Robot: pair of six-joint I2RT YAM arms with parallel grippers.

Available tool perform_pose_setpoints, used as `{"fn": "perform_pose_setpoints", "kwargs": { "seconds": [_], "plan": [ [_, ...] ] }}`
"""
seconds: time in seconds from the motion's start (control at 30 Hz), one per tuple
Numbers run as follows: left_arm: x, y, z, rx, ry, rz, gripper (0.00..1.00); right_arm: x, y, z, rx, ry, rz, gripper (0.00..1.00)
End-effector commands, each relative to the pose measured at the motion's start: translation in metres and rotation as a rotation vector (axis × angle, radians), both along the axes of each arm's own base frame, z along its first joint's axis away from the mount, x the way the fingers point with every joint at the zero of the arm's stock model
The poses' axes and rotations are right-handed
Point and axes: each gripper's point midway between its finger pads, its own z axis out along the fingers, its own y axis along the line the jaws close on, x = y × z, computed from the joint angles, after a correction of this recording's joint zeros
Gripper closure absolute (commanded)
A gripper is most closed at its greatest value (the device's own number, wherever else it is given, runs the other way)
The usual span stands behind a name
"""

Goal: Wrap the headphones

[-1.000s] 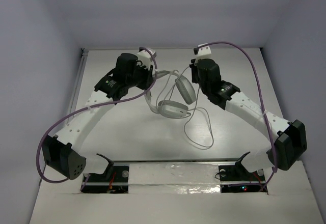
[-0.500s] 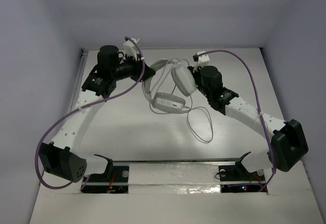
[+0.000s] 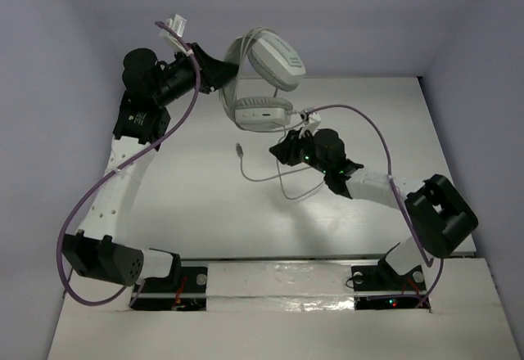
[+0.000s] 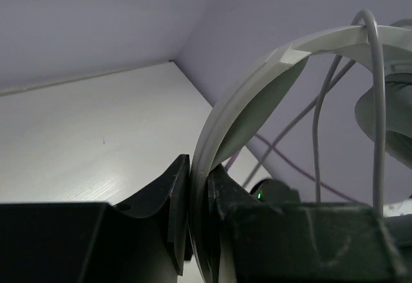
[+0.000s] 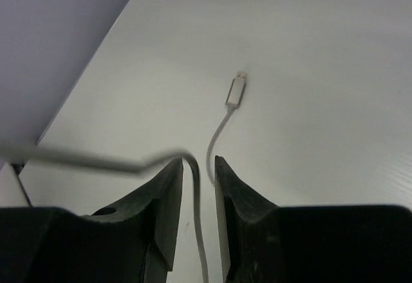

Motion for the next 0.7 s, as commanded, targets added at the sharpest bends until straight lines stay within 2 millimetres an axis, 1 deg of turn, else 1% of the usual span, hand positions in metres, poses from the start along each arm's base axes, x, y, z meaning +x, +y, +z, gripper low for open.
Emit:
{"fn": "perform_pose_setpoints", "kwargs": {
  "seconds": [0.0, 0.03, 0.07, 0.1, 0.17, 0.2, 0.27, 0.3, 0.33, 0.37, 0.4, 0.43, 0.47, 0.5, 0.53, 0.57, 0.6, 0.63, 0.67],
  "plan": [
    [0.013, 0.019, 0.06, -0.143, -0.08, 0.127, 1.0, -0.028, 0.04, 0.017, 0.113, -0.034, 0.155, 0.68],
    [0.016, 0.02, 0.062, -0.15, -0.079, 0.137, 1.0, -0.038, 0.049, 0.017, 0.126, -0.035, 0.202, 0.68],
    [0.02, 0.025, 0.064, -0.16, -0.079, 0.159, 1.0, -0.052, 0.062, 0.015, 0.141, -0.018, 0.252, 0.68],
    [0.028, 0.029, 0.065, -0.173, -0.074, 0.197, 1.0, -0.064, 0.071, 0.01, 0.148, 0.002, 0.307, 0.69],
    [0.036, 0.035, 0.064, -0.183, -0.069, 0.249, 1.0, -0.079, 0.081, 0.012, 0.186, 0.012, 0.354, 0.71],
    [0.045, 0.047, 0.065, -0.193, -0.07, 0.315, 1.0, -0.093, 0.089, 0.012, 0.195, 0.016, 0.393, 0.71],
    [0.053, 0.054, 0.059, -0.224, -0.046, 0.35, 1.0, -0.109, 0.098, 0.014, 0.211, 0.017, 0.445, 0.71],
    [0.055, 0.052, 0.061, -0.245, -0.052, 0.341, 1.0, -0.119, 0.105, 0.014, 0.212, 0.017, 0.473, 0.71],
    [0.056, 0.051, 0.059, -0.256, -0.039, 0.334, 1.0, -0.123, 0.11, 0.01, 0.214, 0.017, 0.492, 0.71],
    [0.057, 0.05, 0.061, -0.271, -0.032, 0.328, 1.0, -0.124, 0.113, 0.014, 0.224, 0.015, 0.507, 0.71],
    [0.058, 0.047, 0.058, -0.272, -0.023, 0.311, 1.0, -0.125, 0.116, 0.012, 0.227, 0.018, 0.524, 0.71],
    [0.058, 0.045, 0.059, -0.275, -0.02, 0.302, 1.0, -0.129, 0.12, 0.015, 0.243, 0.004, 0.541, 0.71],
    [0.056, 0.045, 0.064, -0.284, -0.024, 0.295, 1.0, -0.126, 0.12, 0.012, 0.245, 0.005, 0.524, 0.71],
    [0.054, 0.043, 0.065, -0.281, -0.022, 0.284, 1.0, -0.116, 0.117, 0.011, 0.24, -0.006, 0.462, 0.71],
    [0.052, 0.044, 0.07, -0.269, -0.041, 0.286, 1.0, -0.113, 0.111, 0.02, 0.23, -0.043, 0.435, 0.71],
    [0.049, 0.045, 0.074, -0.271, -0.043, 0.291, 1.0, -0.11, 0.106, 0.023, 0.218, -0.062, 0.404, 0.71],
    [0.049, 0.048, 0.074, -0.247, -0.049, 0.311, 1.0, -0.109, 0.098, 0.019, 0.194, -0.061, 0.373, 0.73],
    [0.048, 0.05, 0.076, -0.234, -0.056, 0.319, 1.0, -0.1, 0.086, 0.019, 0.177, -0.07, 0.287, 0.76],
    [0.047, 0.051, 0.08, -0.223, -0.065, 0.327, 1.0, -0.099, 0.076, 0.025, 0.193, -0.086, 0.247, 0.8]
  ]
}}
